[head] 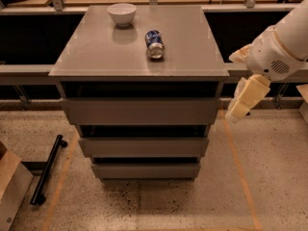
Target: Open top drawer
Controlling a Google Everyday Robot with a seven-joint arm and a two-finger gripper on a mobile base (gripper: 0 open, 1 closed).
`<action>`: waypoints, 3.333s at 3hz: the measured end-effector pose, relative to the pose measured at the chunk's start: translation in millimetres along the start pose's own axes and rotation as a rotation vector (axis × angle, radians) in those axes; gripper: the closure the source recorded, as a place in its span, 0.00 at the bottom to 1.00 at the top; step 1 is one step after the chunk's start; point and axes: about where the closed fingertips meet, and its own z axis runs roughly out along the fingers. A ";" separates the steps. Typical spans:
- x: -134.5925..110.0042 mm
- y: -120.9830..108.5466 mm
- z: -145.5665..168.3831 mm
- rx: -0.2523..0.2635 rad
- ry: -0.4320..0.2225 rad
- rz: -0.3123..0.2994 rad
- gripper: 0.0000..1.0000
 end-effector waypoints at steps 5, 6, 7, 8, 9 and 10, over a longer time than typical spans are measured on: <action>-37.7 -13.3 121.8 -0.082 -0.316 0.085 0.00; -42.1 -24.6 173.6 -0.109 -0.327 0.122 0.00; -42.1 -24.8 175.4 -0.111 -0.328 0.123 0.00; -37.4 -25.2 188.4 -0.121 -0.289 0.133 0.00; -34.5 -40.9 205.5 -0.098 -0.261 0.126 0.00; -23.5 -58.8 221.9 -0.072 -0.237 0.141 0.00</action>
Offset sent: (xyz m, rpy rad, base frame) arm 0.0100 0.0492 -0.0489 0.2893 0.0286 0.0332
